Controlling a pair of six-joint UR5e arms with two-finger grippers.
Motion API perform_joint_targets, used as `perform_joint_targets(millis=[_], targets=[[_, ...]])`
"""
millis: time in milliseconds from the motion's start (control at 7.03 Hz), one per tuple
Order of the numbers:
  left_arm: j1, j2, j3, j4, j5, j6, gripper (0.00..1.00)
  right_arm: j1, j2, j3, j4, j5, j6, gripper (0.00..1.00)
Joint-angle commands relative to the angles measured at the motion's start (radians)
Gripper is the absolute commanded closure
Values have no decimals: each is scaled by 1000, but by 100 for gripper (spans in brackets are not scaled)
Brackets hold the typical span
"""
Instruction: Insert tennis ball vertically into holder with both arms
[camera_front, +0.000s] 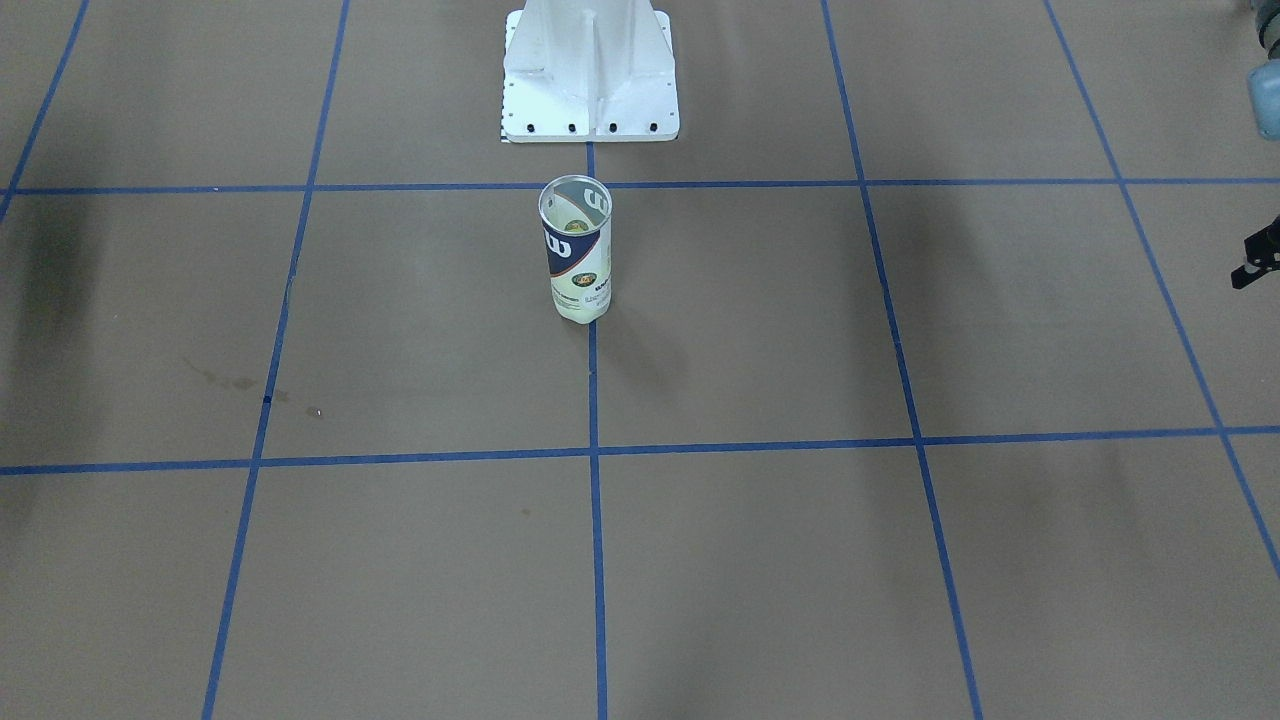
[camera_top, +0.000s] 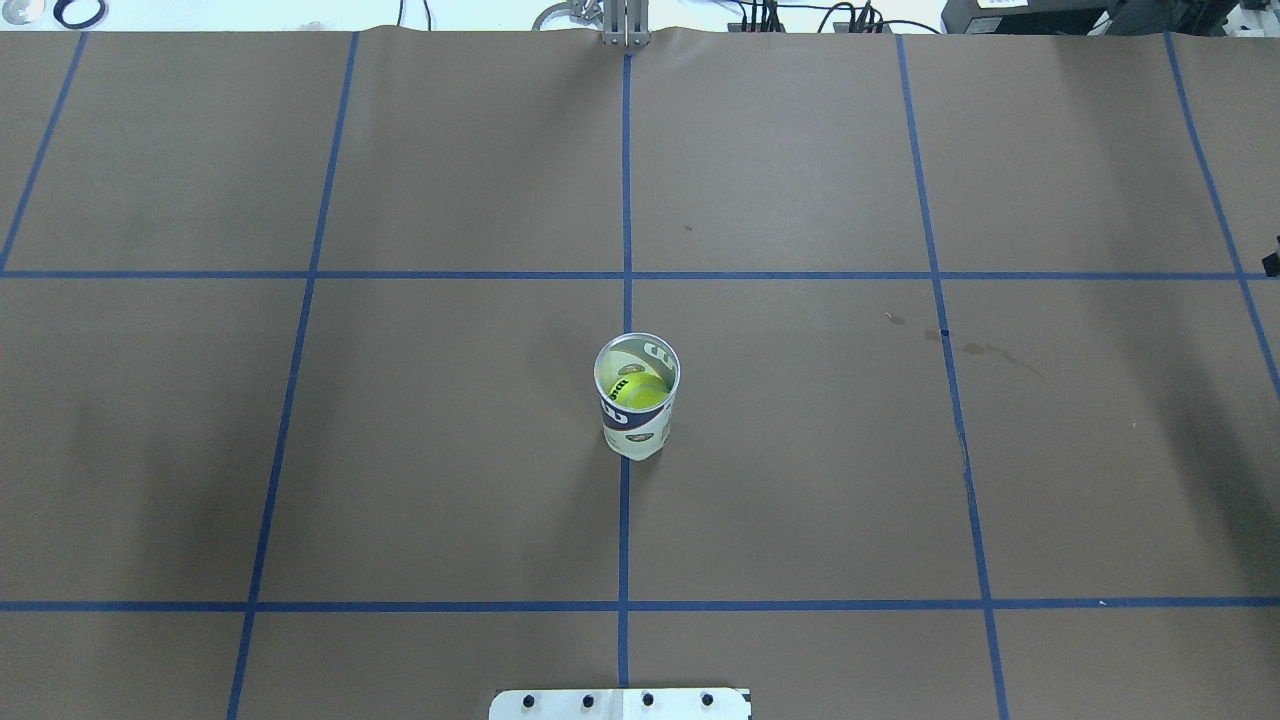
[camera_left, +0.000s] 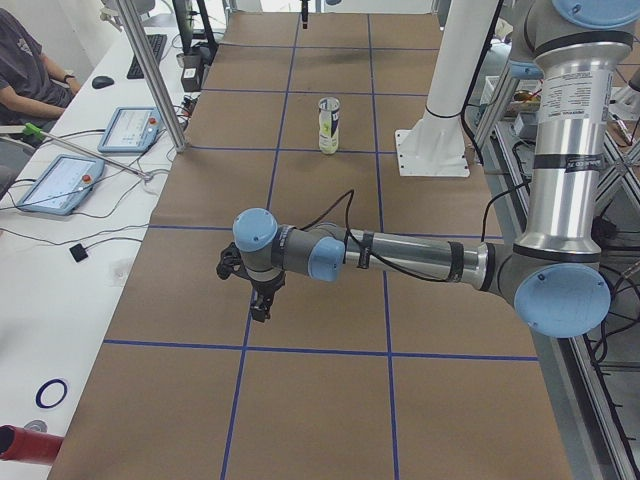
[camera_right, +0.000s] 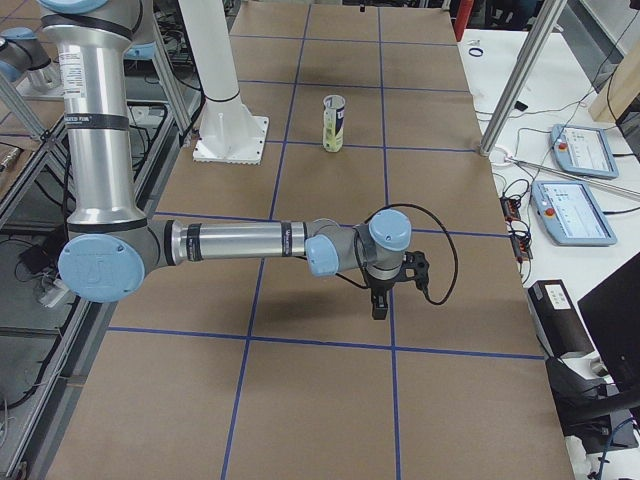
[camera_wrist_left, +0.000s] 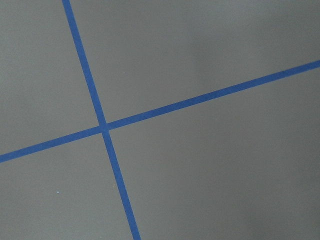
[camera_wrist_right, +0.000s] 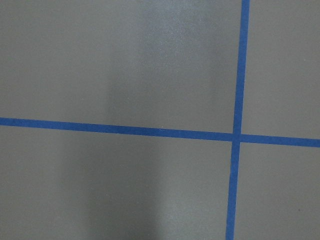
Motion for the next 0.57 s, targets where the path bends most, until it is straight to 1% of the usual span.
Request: perform_joint_targets(millis=[0, 427], targets=[[0, 8, -13, -4, 1, 3, 0, 2, 2, -2, 0, 0, -2, 1], [1, 8, -13, -7, 3, 9, 0, 1, 10, 1, 0, 0, 1, 1]])
